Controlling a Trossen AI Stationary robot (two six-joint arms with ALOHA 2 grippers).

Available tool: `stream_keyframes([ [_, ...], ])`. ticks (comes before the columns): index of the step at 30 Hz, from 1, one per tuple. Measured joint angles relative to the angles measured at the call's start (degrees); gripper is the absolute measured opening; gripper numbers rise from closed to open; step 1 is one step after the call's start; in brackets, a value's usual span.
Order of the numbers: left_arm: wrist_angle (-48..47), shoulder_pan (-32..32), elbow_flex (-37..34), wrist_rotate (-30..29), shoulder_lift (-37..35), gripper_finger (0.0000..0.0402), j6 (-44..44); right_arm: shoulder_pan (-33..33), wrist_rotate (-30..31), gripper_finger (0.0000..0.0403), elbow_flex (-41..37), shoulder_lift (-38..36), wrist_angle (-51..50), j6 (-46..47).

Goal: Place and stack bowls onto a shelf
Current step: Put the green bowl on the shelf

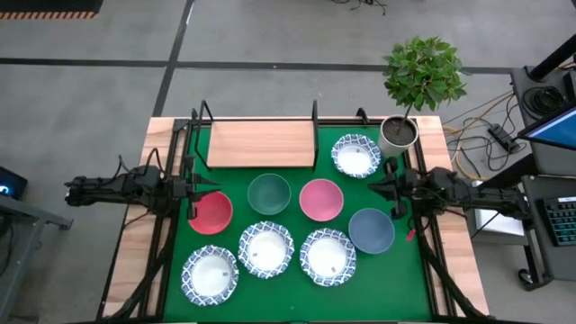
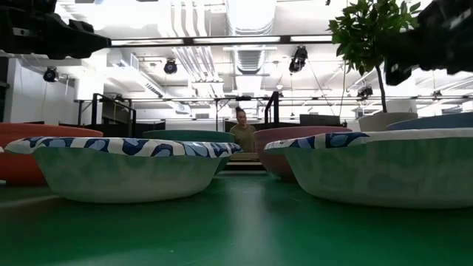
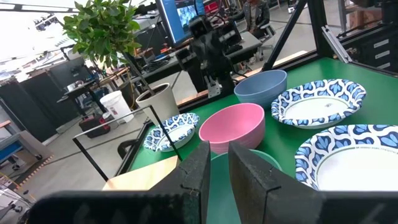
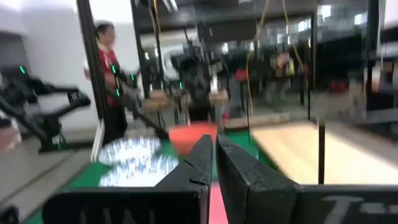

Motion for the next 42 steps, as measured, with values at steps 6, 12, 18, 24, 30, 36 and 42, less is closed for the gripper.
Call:
stream_keyframes([
  [6, 0.0, 0.0, 0.0, 0.0, 0.0, 0.004, 0.1, 0.0, 0.1, 0.0012, 0.0, 0.0, 6.4, -0.7],
  [12, 0.0, 0.0, 0.0, -1.1, 0.0, 0.004, 3.8, 0.0, 2.9, 0.0012, 0.2, 1.8, 10.1, -2.2],
  [18, 0.0, 0.0, 0.0, -1.1, 0.0, 0.004, 2.7, -0.1, 4.9, 0.0012, 5.3, 9.3, 8.8, -2.9],
  [24, 4.9, 0.0, 0.0, 1.3, 0.3, 0.004, -2.7, -0.1, 4.9, 0.0012, 12.7, 20.0, 8.5, -2.7],
  [30, 15.8, 0.0, 0.0, 1.6, 0.7, 0.004, -20.7, -0.1, 4.9, 0.0012, 22.9, 30.0, 2.7, -3.5],
  [36, 20.3, 0.0, 0.0, 1.6, 0.7, 0.004, -22.0, -0.1, 6.0, 0.0012, 35.4, 39.4, -8.8, -3.1],
  [42, 20.4, 0.0, 0.0, 1.6, 0.8, 0.004, -22.0, -0.1, 6.2, 0.0012, 46.2, 48.8, -15.2, -4.6],
])
